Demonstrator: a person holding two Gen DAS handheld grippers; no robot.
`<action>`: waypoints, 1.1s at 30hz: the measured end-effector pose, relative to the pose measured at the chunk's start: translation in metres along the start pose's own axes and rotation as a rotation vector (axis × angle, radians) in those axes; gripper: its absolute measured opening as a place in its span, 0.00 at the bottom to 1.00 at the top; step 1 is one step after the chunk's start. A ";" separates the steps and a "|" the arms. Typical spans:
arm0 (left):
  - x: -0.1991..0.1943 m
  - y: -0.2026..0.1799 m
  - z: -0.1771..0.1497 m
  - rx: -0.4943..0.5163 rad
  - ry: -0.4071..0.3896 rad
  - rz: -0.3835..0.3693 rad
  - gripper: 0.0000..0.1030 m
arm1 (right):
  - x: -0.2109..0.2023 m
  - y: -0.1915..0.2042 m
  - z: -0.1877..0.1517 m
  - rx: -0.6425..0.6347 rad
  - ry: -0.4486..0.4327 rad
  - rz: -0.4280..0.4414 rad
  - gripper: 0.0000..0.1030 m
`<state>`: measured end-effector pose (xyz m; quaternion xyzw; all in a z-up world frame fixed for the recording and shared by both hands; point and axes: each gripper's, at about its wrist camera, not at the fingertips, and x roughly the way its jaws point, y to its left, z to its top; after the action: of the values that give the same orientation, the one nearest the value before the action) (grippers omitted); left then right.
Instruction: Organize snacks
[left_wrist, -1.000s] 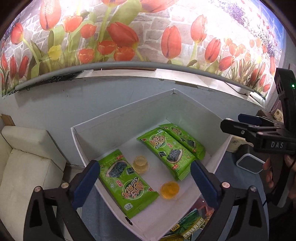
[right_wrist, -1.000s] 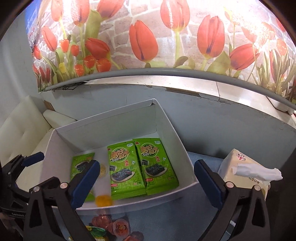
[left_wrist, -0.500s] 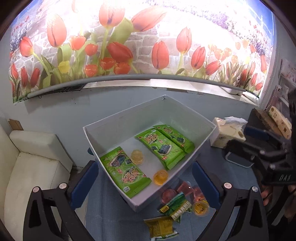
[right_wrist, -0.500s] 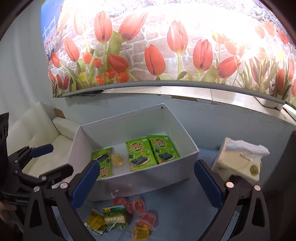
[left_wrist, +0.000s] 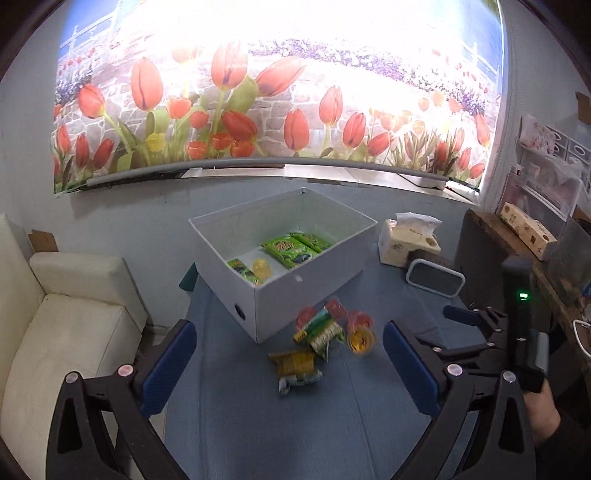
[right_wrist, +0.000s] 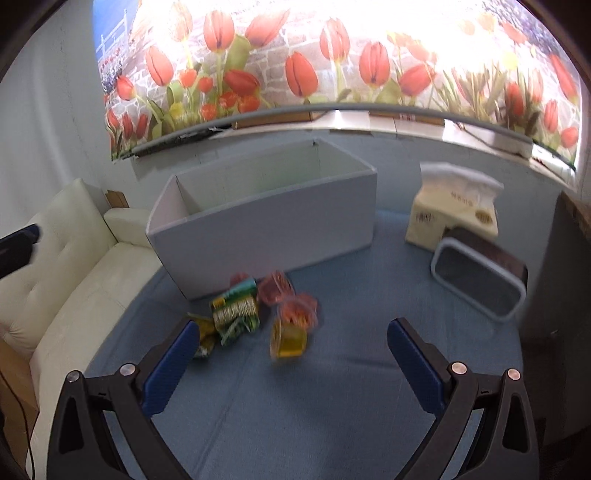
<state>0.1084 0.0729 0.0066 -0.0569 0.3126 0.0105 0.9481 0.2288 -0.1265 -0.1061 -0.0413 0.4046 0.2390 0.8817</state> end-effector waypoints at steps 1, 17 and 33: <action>-0.005 -0.001 -0.008 -0.005 0.002 -0.003 1.00 | 0.004 -0.001 -0.007 0.012 0.012 -0.002 1.00; -0.019 -0.014 -0.105 0.014 0.114 -0.002 1.00 | 0.092 -0.017 -0.019 0.103 0.097 0.002 0.97; 0.033 0.012 -0.104 -0.060 0.184 -0.007 1.00 | 0.082 0.009 -0.016 0.013 0.086 0.071 0.33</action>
<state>0.0729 0.0722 -0.0977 -0.0872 0.3975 0.0112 0.9134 0.2598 -0.0906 -0.1758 -0.0315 0.4450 0.2656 0.8547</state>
